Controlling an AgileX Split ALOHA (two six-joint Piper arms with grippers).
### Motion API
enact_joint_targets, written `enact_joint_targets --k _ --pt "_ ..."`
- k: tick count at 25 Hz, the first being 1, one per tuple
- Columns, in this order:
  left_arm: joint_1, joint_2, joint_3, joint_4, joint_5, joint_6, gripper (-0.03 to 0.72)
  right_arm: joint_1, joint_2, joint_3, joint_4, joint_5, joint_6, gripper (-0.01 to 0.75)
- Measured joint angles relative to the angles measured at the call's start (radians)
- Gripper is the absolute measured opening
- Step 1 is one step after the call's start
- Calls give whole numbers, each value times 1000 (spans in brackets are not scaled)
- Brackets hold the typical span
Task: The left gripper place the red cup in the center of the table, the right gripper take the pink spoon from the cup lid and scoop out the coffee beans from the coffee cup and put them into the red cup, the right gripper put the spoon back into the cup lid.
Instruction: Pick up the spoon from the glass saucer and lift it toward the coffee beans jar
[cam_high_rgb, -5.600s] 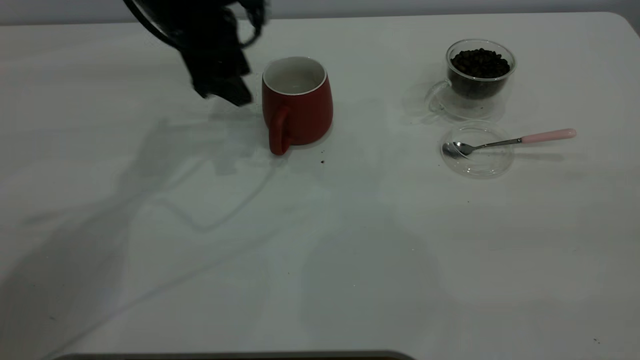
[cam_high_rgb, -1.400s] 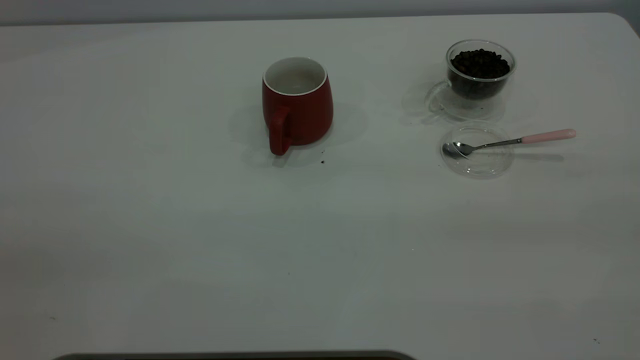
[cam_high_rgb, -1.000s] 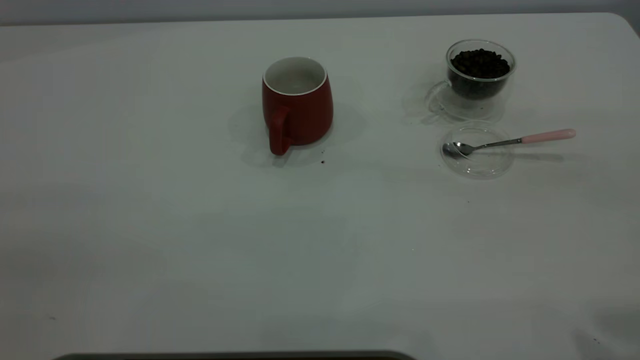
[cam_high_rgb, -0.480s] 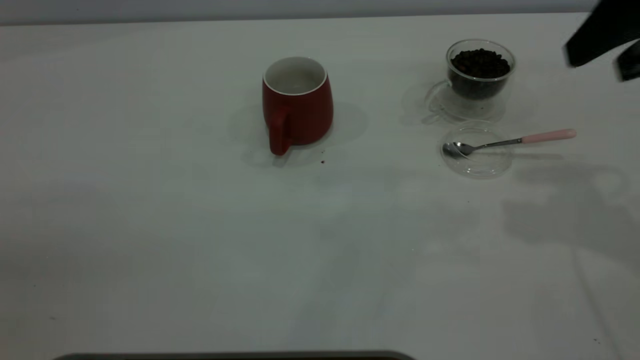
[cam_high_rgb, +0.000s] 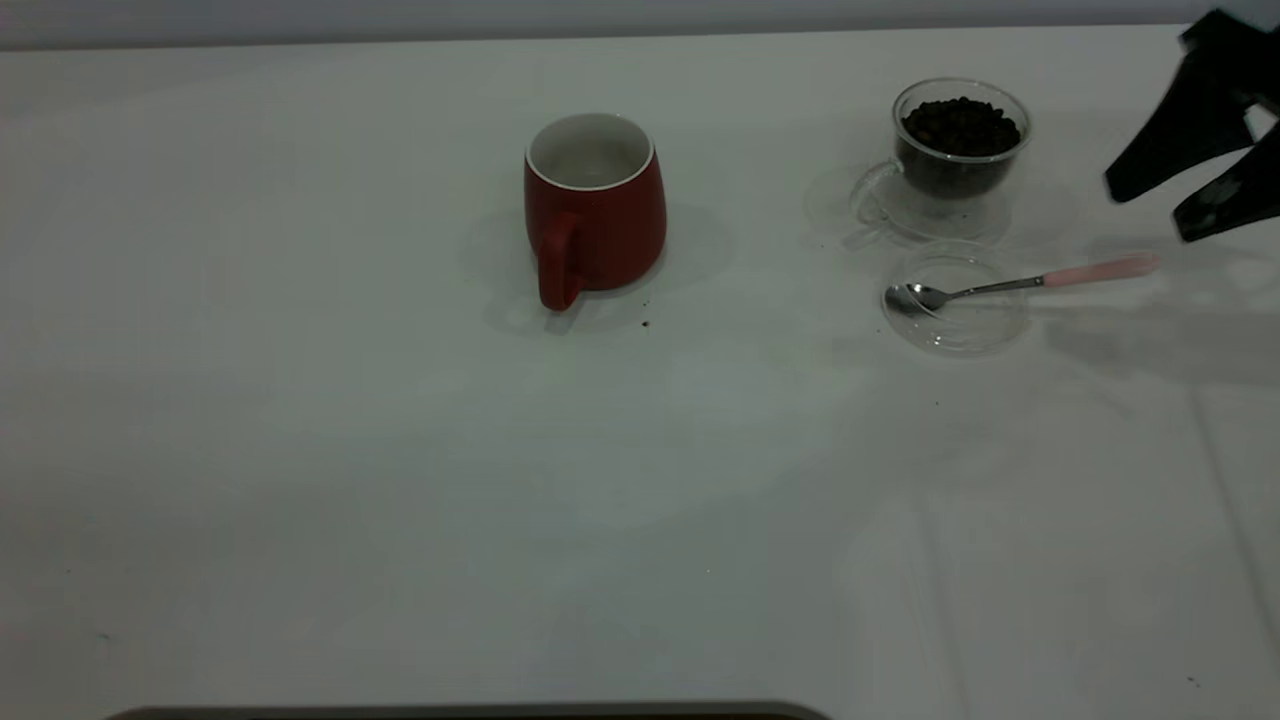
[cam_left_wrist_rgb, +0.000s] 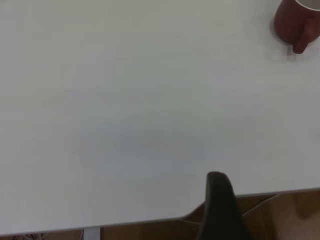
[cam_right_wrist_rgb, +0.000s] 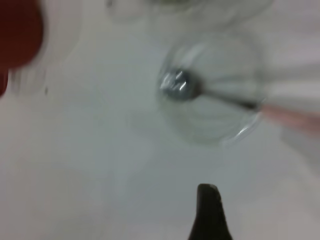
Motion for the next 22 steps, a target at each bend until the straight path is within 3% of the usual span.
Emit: enact_joint_targets --k 10,22 --pt "0 0 0 0 0 0 538 -202 137 -60 216 157 -231 593" --pt "0 0 0 0 0 1 538 -221 344 -123 356 262 -382 591"
